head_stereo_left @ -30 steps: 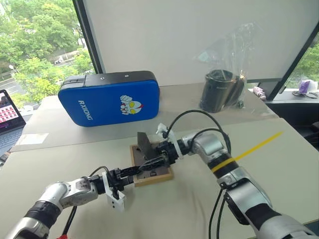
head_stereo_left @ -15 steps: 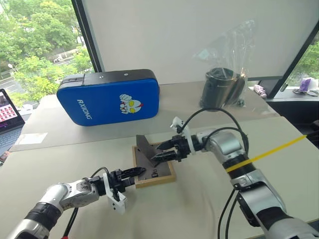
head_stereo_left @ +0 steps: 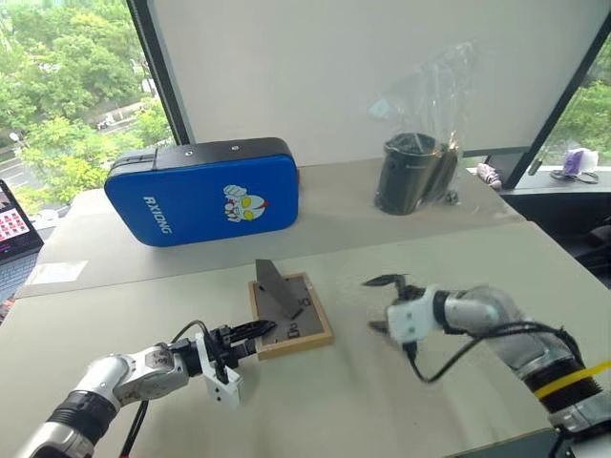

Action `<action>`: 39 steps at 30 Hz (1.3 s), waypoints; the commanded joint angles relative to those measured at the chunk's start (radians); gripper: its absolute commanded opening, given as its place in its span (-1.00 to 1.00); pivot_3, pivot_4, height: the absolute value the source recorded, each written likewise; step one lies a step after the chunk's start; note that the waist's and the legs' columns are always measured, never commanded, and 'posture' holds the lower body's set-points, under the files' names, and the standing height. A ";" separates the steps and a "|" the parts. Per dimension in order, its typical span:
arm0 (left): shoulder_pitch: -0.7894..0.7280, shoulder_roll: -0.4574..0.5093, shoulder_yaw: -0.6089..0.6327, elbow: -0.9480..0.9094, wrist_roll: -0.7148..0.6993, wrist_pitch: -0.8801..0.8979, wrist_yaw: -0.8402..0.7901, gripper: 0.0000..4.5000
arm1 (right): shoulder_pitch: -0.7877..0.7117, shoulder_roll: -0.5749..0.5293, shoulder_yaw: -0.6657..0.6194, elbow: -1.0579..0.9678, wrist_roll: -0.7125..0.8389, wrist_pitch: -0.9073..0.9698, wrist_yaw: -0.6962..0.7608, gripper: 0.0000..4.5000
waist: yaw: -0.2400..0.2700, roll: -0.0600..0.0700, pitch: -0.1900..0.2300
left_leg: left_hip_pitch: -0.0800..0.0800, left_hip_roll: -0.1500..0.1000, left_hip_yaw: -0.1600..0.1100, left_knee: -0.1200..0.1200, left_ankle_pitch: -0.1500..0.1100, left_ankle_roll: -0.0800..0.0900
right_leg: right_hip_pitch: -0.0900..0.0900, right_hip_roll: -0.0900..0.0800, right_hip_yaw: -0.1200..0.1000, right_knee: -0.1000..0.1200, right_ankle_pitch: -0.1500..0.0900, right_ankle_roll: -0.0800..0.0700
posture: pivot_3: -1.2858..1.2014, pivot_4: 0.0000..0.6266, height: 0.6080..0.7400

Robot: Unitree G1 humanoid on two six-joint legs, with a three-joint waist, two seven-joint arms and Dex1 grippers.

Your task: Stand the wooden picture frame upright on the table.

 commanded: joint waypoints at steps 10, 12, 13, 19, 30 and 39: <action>0.026 0.009 -0.039 0.031 -0.023 -0.028 -0.074 -0.47 | -0.047 0.136 0.025 -0.020 -0.179 -0.136 -0.193 0.77 | 0.010 -0.001 0.000 | -0.003 -0.001 0.001 0.000 0.000 -0.001 | -0.002 0.000 0.000 0.000 0.004 -0.007 | 0.03 -0.52 1.00; 0.026 0.009 -0.038 0.032 -0.024 -0.026 -0.077 -0.47 | -0.046 0.131 0.020 -0.015 -0.172 -0.147 -0.194 0.51 | 0.010 -0.001 0.000 | -0.003 -0.001 0.001 0.000 0.000 0.000 | -0.001 0.000 0.000 0.000 0.004 -0.007 | 0.03 -0.52 1.00; 0.027 0.008 -0.038 0.033 -0.026 -0.024 -0.078 -0.47 | -0.045 0.128 0.019 -0.019 -0.173 -0.156 -0.196 0.36 | 0.010 -0.001 0.000 | -0.003 -0.001 0.001 0.000 -0.001 0.002 | -0.001 0.000 0.000 0.000 0.004 -0.007 | 0.03 -0.52 1.00; 0.029 0.002 -0.034 0.040 -0.045 -0.015 -0.085 -0.47 | -0.040 0.127 0.027 -0.046 -0.162 -0.170 -0.183 -0.42 | 0.011 -0.001 0.000 | -0.002 -0.001 0.001 0.001 -0.002 0.003 | -0.001 0.000 0.000 0.000 0.004 -0.007 | 0.03 -0.52 1.00; 0.135 -0.007 0.111 -0.065 -0.523 0.135 -0.241 0.52 | -0.059 0.133 -0.057 -0.148 0.163 0.098 0.014 -0.45 | 0.007 -0.002 0.002 | -0.003 -0.001 0.001 0.001 -0.002 0.004 | -0.002 0.000 0.000 0.000 0.004 -0.007 | 0.03 -0.52 1.00; 0.450 -0.039 0.305 -0.458 -0.745 0.412 -0.370 0.52 | -0.211 0.028 -0.216 -0.329 0.803 0.926 0.396 -0.45 | 0.012 -0.004 0.004 | -0.013 0.000 -0.001 0.001 -0.003 0.004 | -0.012 -0.001 0.000 -0.001 0.004 -0.007 | 0.03 -0.52 1.00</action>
